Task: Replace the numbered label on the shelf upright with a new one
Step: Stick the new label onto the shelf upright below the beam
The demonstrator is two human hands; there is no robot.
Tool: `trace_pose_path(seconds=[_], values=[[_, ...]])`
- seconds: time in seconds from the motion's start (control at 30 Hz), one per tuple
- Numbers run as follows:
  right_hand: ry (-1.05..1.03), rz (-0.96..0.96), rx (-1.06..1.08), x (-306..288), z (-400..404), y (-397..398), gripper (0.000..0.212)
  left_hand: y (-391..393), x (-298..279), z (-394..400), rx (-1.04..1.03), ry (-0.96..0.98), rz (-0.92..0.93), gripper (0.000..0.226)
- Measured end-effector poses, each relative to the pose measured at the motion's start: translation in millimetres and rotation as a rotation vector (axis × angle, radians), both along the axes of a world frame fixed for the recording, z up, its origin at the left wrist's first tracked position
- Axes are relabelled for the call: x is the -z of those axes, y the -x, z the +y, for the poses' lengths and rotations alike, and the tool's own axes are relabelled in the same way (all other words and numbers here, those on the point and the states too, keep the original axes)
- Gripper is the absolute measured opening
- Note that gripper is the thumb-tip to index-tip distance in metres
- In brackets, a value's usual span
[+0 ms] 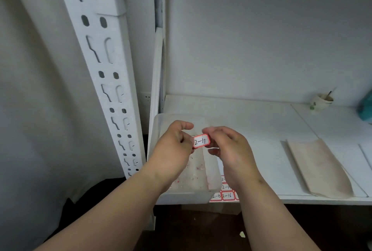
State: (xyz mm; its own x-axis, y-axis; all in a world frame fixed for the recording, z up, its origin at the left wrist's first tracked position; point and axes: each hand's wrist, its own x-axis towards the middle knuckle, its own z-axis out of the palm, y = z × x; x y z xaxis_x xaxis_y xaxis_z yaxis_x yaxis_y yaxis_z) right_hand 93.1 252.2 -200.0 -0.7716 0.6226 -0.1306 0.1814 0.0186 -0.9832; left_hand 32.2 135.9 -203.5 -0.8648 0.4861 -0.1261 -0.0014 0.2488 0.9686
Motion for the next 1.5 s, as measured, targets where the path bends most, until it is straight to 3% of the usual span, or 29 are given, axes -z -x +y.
trace_pose_path(seconds=[0.37, 0.73, 0.93, 1.1, 1.27, 1.5], values=[[-0.258, 0.148, -0.072, -58.9, -46.3, -26.7, 0.016, -19.8, -50.7, -50.0, -0.103, -0.098, 0.156, 0.022], [-0.403, 0.408, -0.106, -129.6, -99.2, -17.4, 0.012, -23.1, -127.4, -100.0, -0.274, -0.185, 0.466, 0.014], [-0.641, 0.473, -0.053, -155.0, -118.2, 5.0, 0.016, -10.6, -160.2, -114.6, -0.320, -0.225, 0.530, 0.012], [-0.657, 0.533, -0.016, -171.4, -123.6, 24.2, 0.012, 5.1, -176.4, -117.3, -0.341, -0.281, 0.574, 0.013], [-0.652, 0.597, 0.038, -178.9, -126.1, 36.7, 0.026, 18.9, -185.1, -113.7, -0.368, -0.337, 0.606, 0.020], [-0.687, 0.644, 0.129, -178.7, -127.2, 47.5, 0.026, 28.3, -190.3, -109.1, -0.418, -0.341, 0.684, 0.029]])
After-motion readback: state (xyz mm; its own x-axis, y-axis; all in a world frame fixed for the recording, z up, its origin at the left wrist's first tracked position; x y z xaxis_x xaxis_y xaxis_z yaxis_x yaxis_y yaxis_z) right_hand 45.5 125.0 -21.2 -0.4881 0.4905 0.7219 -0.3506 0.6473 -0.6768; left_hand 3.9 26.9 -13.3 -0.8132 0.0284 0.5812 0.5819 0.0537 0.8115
